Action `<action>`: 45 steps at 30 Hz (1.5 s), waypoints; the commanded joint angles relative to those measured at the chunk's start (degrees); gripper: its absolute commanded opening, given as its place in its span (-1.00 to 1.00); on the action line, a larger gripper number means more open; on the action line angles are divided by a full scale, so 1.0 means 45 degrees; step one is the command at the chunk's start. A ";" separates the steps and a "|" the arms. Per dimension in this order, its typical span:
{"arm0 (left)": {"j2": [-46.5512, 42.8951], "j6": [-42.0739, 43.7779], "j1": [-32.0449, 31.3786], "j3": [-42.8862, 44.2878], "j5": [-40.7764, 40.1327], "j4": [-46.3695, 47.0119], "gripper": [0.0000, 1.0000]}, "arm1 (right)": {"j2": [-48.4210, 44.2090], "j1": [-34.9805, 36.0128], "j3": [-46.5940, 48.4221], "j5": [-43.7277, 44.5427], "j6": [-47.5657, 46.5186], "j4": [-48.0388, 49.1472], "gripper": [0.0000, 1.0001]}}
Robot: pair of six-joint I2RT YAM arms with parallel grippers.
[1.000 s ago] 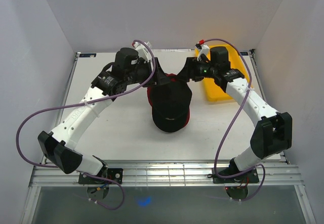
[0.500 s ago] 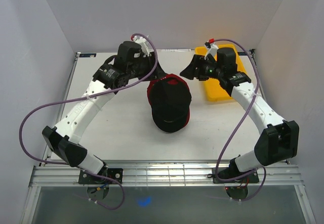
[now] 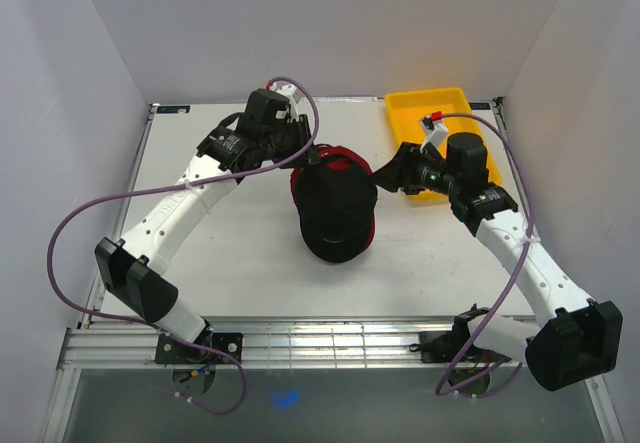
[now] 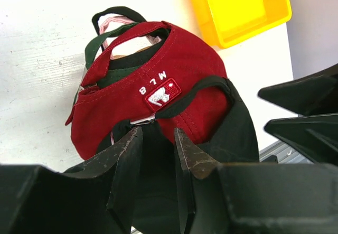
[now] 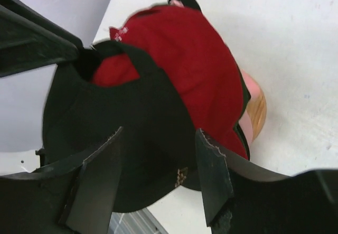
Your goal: Stack the hats
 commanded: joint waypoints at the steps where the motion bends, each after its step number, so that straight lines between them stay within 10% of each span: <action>1: -0.0098 0.0157 0.0030 -0.0158 -0.0056 0.0026 -0.19 | -0.0694 -0.0014 -0.0898 -0.0200 0.0547 0.0440 0.20; 19: -0.0098 0.0040 -0.0048 -0.0471 -0.0251 0.0124 -0.20 | -0.2356 -0.0034 -0.1916 0.1109 0.1076 -0.0281 0.13; 25: 0.0058 0.0020 -0.0067 -0.0315 -0.0193 0.0124 -0.20 | -0.2786 -0.0053 -0.2228 0.1129 0.0900 -0.0926 -0.20; 45: 0.0742 0.0001 -0.0224 0.0154 -0.0290 0.0183 -0.19 | 0.0923 0.0747 -0.0276 0.0092 0.0978 0.0285 -0.36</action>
